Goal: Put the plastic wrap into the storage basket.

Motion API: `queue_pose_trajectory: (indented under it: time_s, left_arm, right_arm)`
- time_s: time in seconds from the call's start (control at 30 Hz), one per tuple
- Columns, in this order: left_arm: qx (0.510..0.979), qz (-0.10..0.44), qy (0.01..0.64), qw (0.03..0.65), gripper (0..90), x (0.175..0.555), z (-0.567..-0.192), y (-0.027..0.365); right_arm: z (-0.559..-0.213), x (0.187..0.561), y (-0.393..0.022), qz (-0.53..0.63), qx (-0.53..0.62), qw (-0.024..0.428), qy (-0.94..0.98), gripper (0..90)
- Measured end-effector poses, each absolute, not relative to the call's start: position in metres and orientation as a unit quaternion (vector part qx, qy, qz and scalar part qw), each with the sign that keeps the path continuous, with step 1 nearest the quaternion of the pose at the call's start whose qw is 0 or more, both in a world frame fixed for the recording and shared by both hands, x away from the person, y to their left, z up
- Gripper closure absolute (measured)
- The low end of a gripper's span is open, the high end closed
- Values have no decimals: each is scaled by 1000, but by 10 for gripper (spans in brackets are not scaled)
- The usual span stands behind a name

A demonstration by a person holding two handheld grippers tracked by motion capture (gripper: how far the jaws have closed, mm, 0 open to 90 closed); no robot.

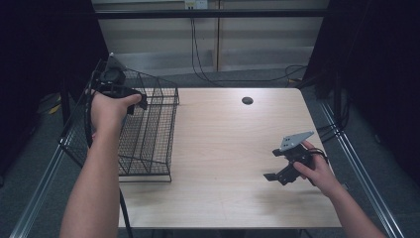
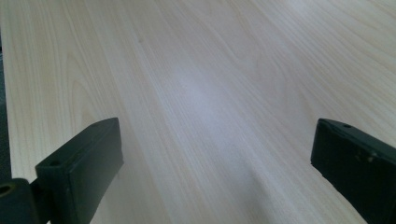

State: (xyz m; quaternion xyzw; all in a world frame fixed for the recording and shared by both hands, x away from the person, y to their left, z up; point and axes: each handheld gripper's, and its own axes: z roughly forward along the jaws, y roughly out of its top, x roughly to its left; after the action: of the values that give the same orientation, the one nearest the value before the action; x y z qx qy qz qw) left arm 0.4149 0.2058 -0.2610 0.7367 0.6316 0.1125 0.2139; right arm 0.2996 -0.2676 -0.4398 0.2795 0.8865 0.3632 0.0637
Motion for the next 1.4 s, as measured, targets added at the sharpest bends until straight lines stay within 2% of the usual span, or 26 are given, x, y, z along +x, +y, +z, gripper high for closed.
queue_pose_trajectory:
  time_s: [0.43,1.4]
  left_arm:
    - [760,100,597,237,136,415,-271,174]
    - [801,61,530,273,118,406,-299,119]
  right_arm:
    - [-441,300,-269,361,281,66,887,19]
    - [-442,299,-269,360,282,68,887,19]
